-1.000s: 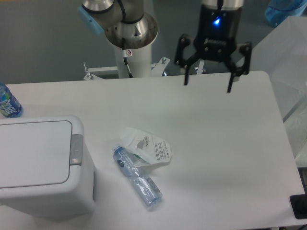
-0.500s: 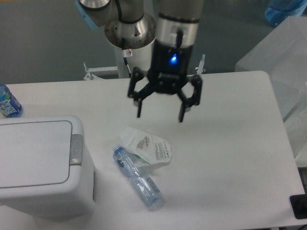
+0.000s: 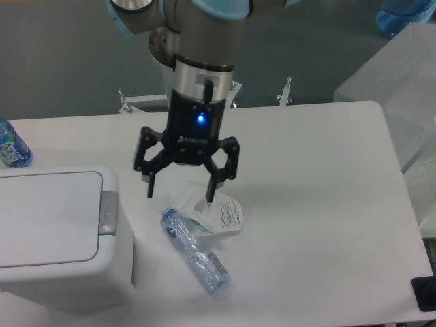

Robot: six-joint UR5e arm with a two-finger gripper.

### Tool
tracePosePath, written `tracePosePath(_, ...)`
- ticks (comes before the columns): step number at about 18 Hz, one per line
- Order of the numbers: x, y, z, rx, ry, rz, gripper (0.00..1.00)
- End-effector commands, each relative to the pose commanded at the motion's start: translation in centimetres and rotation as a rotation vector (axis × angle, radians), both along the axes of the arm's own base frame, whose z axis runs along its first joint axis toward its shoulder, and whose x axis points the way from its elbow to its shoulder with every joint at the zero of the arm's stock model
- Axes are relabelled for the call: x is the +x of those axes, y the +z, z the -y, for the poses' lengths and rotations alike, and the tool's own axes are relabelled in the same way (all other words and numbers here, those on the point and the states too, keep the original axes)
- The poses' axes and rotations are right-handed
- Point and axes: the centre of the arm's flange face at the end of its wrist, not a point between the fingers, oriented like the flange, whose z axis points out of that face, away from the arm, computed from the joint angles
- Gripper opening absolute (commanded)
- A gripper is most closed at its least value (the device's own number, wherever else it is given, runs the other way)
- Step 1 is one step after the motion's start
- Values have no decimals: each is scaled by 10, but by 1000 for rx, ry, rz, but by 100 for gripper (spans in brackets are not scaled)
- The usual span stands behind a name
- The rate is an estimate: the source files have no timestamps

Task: Open the trash can
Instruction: 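Move the open gripper down toward the trash can's grey button, then press the gripper finger down on the grey lid button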

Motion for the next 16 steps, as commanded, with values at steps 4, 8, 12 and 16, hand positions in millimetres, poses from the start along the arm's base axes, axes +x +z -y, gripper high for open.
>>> tracePosePath(4, 11, -13, -14, -13, -27, 12, 100)
tracePosePath(8, 13, -17, -17, -20, -33, 16, 100)
tracePosePath(12, 16, -23, -22, -27, -41, 21, 100)
tracePosePath(16, 19, -25, -24, -30, -46, 24, 100)
